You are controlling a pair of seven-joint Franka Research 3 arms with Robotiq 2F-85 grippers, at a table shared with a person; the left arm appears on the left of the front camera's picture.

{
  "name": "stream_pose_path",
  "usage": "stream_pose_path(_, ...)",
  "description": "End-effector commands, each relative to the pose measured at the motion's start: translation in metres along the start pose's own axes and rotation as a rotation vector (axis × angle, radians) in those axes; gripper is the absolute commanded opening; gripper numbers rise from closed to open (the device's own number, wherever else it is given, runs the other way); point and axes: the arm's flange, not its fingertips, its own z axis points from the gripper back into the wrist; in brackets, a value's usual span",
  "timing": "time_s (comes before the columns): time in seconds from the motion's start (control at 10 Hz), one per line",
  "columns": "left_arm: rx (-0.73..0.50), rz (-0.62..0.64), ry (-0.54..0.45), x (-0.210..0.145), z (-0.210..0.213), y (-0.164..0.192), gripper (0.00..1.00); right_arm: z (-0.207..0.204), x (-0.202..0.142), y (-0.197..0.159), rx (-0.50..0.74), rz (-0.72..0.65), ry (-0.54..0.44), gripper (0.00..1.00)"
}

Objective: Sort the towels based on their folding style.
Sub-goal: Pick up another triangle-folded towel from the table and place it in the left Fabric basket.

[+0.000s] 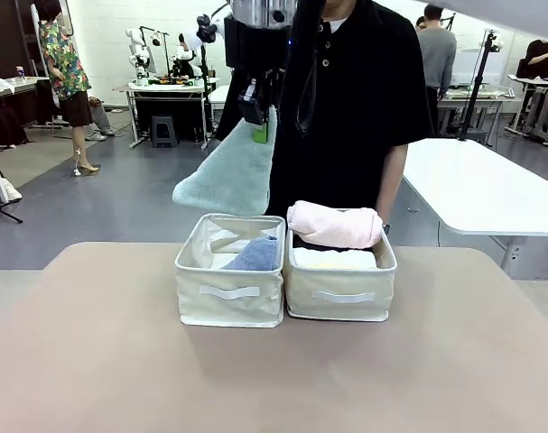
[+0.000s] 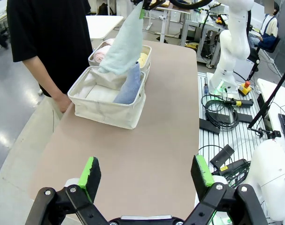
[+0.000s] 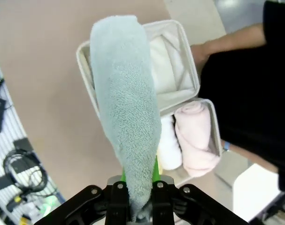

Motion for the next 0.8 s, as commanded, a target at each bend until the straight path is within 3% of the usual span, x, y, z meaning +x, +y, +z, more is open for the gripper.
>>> stream_pose_path(0.0, 0.001, -0.015, -0.013, 0.000, 0.002, -0.001, 1.00, -0.009, 0.010, -0.025, -0.007, 0.100, -0.021, 0.17)
stream_pose_path(0.7, 0.001, -0.015, -0.013, 0.000, 0.002, -0.001, 1.00, -0.080, 0.026, -0.054, 0.041, 0.140, 0.023, 0.17)
